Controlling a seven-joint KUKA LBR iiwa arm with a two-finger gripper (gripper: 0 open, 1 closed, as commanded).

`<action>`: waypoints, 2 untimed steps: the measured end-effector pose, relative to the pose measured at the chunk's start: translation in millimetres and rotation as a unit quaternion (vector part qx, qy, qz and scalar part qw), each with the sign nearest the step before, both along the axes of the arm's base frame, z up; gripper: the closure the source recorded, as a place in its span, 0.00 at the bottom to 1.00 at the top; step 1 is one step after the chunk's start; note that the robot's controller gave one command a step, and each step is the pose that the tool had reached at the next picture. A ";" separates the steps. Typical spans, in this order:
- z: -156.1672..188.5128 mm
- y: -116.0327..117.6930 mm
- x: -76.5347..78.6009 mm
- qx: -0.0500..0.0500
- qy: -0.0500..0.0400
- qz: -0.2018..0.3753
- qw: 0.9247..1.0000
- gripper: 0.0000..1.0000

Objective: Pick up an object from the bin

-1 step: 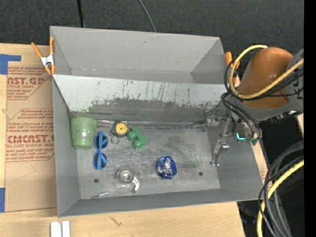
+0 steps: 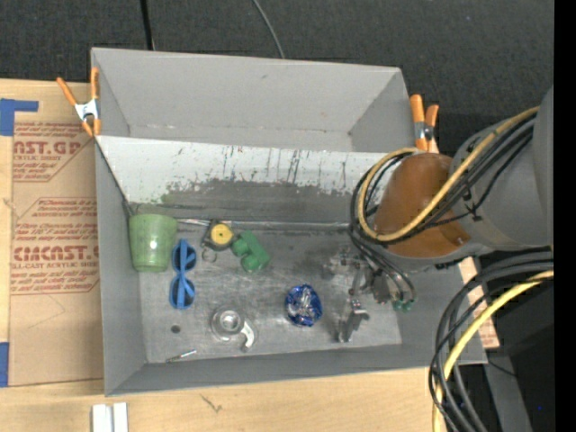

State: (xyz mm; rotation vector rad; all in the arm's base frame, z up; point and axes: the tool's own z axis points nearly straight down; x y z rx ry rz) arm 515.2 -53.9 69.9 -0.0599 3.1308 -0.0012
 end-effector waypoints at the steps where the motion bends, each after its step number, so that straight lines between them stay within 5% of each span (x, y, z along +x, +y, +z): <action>1: 4.1 93.3 -28.9 -0.002 -0.007 0.161 0.987 0.00; 2: 1.7 93.9 -33.7 -0.001 0.002 0.161 0.987 1.00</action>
Offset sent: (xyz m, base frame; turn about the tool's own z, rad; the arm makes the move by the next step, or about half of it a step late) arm -0.0356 0.0932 0.0001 -0.3239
